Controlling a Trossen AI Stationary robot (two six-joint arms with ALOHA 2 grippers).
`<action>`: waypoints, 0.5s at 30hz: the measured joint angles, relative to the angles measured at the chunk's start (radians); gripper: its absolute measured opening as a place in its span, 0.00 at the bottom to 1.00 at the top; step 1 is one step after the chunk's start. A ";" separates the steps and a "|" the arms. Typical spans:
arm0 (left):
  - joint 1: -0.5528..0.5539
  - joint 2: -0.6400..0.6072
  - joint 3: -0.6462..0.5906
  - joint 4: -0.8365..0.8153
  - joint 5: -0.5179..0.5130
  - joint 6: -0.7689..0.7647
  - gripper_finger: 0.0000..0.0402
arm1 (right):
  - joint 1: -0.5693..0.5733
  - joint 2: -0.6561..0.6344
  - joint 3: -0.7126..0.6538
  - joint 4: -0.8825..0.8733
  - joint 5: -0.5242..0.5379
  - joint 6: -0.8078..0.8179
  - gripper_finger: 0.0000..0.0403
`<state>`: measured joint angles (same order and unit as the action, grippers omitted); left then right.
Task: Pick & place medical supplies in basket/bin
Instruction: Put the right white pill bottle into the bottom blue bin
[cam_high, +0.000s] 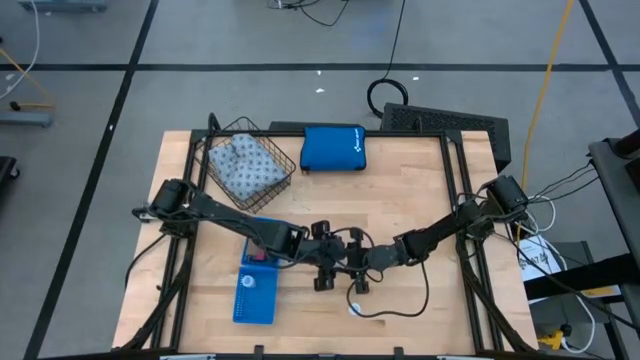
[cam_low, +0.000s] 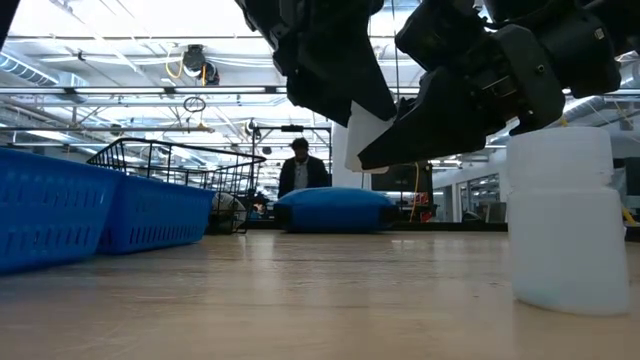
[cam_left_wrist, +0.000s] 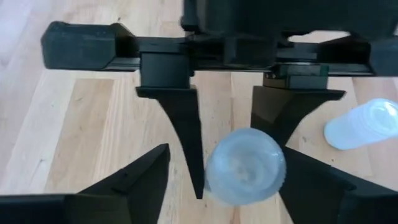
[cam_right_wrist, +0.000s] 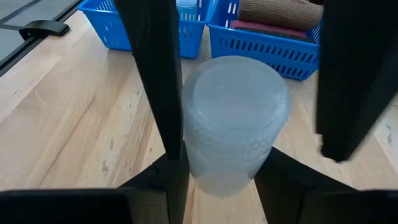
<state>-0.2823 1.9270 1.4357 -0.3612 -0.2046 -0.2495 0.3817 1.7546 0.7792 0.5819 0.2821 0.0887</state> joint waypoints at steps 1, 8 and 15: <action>-0.001 0.000 0.000 0.000 0.003 0.005 0.65 | 0.000 0.000 0.000 0.000 0.000 0.000 0.35; -0.001 0.000 0.000 0.013 0.010 0.005 0.48 | -0.001 0.000 0.000 -0.006 0.002 0.003 0.37; -0.001 -0.006 0.000 0.020 0.023 0.012 0.39 | -0.001 0.000 0.000 -0.011 0.001 0.005 0.36</action>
<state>-0.2829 1.9213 1.4357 -0.3412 -0.1818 -0.2375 0.3809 1.7542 0.7792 0.5713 0.2829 0.0937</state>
